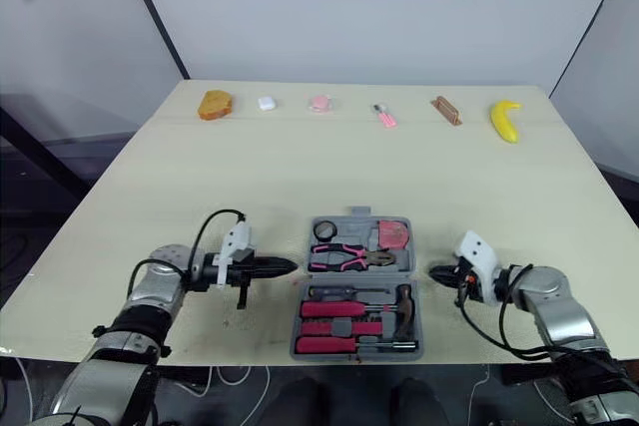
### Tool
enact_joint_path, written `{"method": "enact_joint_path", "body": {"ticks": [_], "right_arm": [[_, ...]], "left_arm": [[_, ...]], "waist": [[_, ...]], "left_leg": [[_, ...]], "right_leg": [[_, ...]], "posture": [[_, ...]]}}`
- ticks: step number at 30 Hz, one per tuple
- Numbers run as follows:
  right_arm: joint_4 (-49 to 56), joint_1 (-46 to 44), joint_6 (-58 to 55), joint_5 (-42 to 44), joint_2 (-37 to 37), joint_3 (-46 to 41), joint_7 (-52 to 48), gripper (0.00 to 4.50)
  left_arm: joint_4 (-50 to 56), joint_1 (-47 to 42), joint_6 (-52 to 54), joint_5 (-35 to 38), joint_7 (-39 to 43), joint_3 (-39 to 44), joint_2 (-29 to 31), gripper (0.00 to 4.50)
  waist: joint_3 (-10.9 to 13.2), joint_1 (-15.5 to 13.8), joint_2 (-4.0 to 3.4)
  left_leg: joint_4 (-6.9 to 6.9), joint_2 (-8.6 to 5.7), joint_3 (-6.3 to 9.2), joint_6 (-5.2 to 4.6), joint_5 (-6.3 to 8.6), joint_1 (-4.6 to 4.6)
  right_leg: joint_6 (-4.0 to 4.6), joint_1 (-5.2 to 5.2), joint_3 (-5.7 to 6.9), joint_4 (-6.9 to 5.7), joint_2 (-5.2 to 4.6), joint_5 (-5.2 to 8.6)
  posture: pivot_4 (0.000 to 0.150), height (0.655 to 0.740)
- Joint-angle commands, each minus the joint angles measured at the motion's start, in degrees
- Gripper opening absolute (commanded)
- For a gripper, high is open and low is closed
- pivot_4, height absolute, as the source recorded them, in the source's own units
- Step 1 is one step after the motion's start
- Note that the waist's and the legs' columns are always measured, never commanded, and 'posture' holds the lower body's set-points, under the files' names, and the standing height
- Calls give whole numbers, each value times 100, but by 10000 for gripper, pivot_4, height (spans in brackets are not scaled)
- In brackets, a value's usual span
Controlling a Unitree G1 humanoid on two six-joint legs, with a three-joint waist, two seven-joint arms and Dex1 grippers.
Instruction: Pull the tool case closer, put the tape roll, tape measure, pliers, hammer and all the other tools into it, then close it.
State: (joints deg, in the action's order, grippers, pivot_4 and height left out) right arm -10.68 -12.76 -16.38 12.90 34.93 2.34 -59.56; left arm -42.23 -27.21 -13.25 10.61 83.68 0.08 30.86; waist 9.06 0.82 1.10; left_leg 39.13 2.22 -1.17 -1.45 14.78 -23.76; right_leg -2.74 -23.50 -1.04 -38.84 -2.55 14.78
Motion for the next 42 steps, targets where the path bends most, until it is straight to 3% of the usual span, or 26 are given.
{"method": "enact_joint_path", "body": {"ticks": [1, 4, 8, 9, 15, 28, 42], "right_arm": [[-146, -356, -475, 557, -195, -382, 22, 9866], [-442, -745, -1176, 825, -391, -480, 126, 25660], [-1062, -1350, -1902, 911, -551, -393, 192, 43105], [-1231, -1509, -2029, 892, -570, -332, 151, 44181], [-2433, -2509, -2344, 569, -716, 76, -94, 44181], [-4340, -3710, -2287, 208, -1411, 265, -759, 44181], [-4927, -3956, -2201, 554, -1674, -622, -1436, 44181]], "left_arm": [[1398, 460, 627, 744, 256, 115, 27, 0], [2490, 974, 1130, 1010, 294, -60, 117, 0], [3626, 1484, 1745, 1117, 141, -416, 160, 0], [3856, 1595, 1891, 1125, 112, -525, 176, 0], [4424, 1981, 2026, 713, -115, -1165, 237, 0], [3800, 1983, 1881, -507, -1069, -2127, 223, 0], [3504, 1950, 1655, -379, -1013, -2070, 264, 0]], "waist": [[0, 0, 0], [1, 1, -2], [4, -24, -7], [4, -28, -7], [10, 0, -18], [0, 31, -33], [-6, 149, -47]], "left_leg": [[0, 2, 3, 0, 0, 2], [0, 3, 9, 0, 0, 4], [-1, 3, 9, 0, 0, 4], [-1, 0, 5, 0, 0, 3], [-3, -2, -3, 0, 0, 5], [-5, 1, -7, 0, 0, 14], [-20, 3, -3, 0, 0, 22]], "right_leg": [[0, 0, -3, 0, 0, 0], [0, 0, -7, -2, -1, 0], [1, 0, -7, -1, -1, -1], [1, 0, -6, -1, -3, 0], [1, 0, -8, 0, -2, 0], [2, 1, -12, -4, 3, -1], [2, 1, -26, -2, 4, -1]], "posture": [[1500, 7400], [1500, 7400], [1500, 7400], [1500, 7400], [1500, 7400], [1500, 7400], [1500, 7400]]}}
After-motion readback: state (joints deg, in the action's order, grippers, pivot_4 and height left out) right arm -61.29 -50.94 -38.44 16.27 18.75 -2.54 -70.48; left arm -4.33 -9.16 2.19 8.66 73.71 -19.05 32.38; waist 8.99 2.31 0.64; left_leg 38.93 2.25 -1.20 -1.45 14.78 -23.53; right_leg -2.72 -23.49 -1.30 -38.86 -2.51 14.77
